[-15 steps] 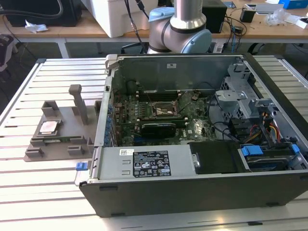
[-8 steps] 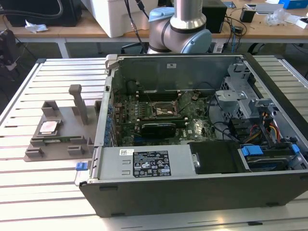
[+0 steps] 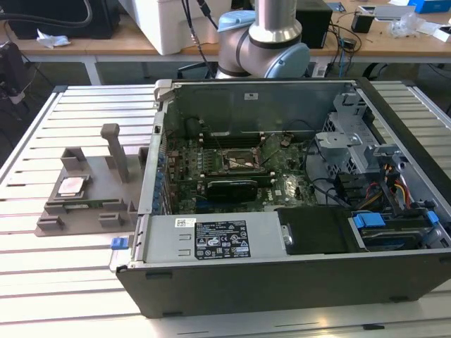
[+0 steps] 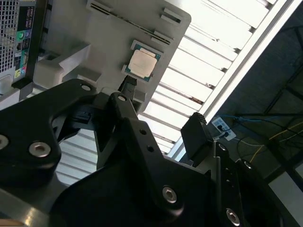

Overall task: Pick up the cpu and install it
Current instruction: 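Pick up the cpu and move it towards the insertion slot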

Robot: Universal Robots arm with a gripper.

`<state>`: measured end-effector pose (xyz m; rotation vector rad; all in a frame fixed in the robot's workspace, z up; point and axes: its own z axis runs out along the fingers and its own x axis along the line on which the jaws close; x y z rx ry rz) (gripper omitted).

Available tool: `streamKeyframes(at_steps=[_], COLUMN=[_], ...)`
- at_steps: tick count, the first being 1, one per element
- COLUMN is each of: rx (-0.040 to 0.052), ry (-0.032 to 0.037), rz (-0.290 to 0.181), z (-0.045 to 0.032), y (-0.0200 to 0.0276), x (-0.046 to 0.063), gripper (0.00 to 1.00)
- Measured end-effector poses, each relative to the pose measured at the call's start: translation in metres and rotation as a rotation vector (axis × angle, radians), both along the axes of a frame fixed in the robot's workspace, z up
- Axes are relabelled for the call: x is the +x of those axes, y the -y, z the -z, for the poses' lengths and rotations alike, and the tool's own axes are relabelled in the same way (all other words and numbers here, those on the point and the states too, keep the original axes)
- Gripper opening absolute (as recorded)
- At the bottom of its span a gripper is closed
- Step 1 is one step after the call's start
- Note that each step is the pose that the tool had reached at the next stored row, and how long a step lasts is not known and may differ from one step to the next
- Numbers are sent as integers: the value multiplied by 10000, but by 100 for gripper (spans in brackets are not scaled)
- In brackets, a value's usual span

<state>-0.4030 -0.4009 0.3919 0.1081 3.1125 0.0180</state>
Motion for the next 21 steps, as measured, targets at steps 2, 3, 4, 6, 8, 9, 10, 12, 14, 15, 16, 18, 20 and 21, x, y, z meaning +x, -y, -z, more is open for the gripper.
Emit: streamKeyframes(at_steps=[2, 3, 4, 6, 8, 9, 10, 12, 14, 15, 16, 18, 20, 21], rx=[0, 0, 0, 0, 1, 1, 1, 0, 0, 0, 0, 1, 0, -1], ry=[1, 0, 1, 1, 1, 1, 1, 0, 0, 0, 1, 1, 1, 0], rz=[0, 0, 0, 0, 0, 0, 0, 0, 0, 0, 0, 0, 0, 0], z=[0, 1, 4, 11, 21, 31, 38, 57, 79, 88, 94, 111, 128, 136], y=[0, 0, 0, -1, 0, 0, 0, 0, 0, 0, 0, 0, 0, 0], x=[0, 0, 0, 0, 0, 0, 0, 0, 0, 0, 0, 0, 0, 0], gripper=[66, 66, 66, 66, 66, 66, 66, 66, 66, 66, 66, 66, 66, 66])
